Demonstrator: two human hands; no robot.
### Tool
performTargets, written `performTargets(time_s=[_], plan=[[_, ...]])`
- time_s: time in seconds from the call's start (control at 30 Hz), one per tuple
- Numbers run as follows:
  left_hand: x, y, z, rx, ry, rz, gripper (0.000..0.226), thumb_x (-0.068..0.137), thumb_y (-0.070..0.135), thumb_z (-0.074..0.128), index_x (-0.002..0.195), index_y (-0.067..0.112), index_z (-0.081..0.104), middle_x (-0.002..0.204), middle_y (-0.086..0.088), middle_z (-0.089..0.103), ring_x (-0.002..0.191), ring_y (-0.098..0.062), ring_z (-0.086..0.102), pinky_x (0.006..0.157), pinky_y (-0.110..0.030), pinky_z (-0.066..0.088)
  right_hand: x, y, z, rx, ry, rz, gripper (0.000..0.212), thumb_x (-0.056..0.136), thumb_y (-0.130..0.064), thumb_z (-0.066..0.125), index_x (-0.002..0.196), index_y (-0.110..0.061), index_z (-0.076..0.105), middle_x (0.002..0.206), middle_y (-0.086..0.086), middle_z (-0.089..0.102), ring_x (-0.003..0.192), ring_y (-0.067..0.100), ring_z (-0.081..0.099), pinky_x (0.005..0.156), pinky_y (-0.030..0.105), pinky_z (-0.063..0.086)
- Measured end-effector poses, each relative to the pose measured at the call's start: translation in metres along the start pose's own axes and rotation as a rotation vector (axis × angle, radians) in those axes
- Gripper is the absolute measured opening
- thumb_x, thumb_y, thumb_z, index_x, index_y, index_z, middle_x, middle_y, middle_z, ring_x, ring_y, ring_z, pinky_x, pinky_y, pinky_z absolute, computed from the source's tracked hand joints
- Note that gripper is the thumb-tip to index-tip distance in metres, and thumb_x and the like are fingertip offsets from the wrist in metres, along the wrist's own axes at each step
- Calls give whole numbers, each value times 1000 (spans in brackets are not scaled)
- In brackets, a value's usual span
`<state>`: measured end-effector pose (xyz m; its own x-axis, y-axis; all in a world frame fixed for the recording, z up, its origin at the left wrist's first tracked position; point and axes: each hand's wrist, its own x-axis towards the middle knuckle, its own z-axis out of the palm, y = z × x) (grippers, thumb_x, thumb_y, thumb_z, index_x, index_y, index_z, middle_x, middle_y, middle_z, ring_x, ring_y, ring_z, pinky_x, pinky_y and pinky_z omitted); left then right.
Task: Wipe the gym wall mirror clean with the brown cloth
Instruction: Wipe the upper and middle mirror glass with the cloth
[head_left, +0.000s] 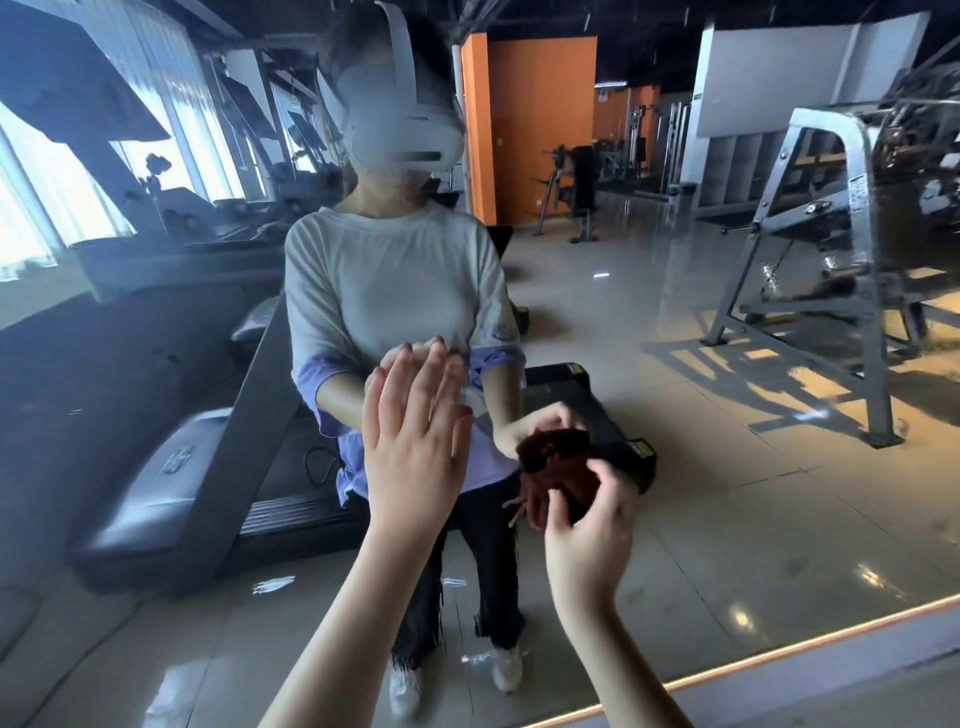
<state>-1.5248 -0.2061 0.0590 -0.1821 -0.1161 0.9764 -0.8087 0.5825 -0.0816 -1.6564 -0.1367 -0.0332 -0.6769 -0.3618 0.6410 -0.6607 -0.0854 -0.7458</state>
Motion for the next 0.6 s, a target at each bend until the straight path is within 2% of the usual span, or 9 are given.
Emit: performTargets(time_s=[0.07,0.17,0.3,0.4,0.5,0.6], plan=[[-1,1,2,2,1,-10,54,88,10,68,138,9,51,141,-13,57,137,-33,40,114,-51,34,0,-11,1,28,-52,-95,57,63,6,84,111,-6,57,111,17,61,100,34,59,77,41,56],[-2,1,3,11,-12,-16,52,88,11,67,138,10,52,142,-13,56,137,-34,40,114,-52,34,29,-18,-5,49,-3,-214,47,70,0,77,112,-6,57,109,17,60,97,32,57,81,30,44],[0,3,2,23,-18,-22,47,89,10,67,135,8,57,141,-13,58,136,-35,42,111,-54,36,53,-22,-13,121,138,-46,40,84,-24,58,122,-9,55,115,17,60,103,37,57,87,37,44],[3,6,2,26,2,-28,41,89,11,68,129,8,59,138,-12,58,133,-35,44,109,-55,38,47,-32,-9,61,107,-227,36,84,-18,56,118,-6,59,113,18,61,100,37,58,88,33,41],[14,8,1,-4,46,-45,35,85,8,71,118,9,59,129,-9,54,124,-32,44,105,-50,37,75,-46,-13,39,109,-422,32,86,-15,60,118,-10,64,113,15,64,100,31,59,87,33,45],[27,10,-2,-54,55,-34,13,81,4,73,94,4,73,114,-14,68,118,-29,48,102,-46,38,114,-61,-20,135,243,-293,35,86,-14,64,119,-5,68,114,15,64,103,26,56,90,28,42]])
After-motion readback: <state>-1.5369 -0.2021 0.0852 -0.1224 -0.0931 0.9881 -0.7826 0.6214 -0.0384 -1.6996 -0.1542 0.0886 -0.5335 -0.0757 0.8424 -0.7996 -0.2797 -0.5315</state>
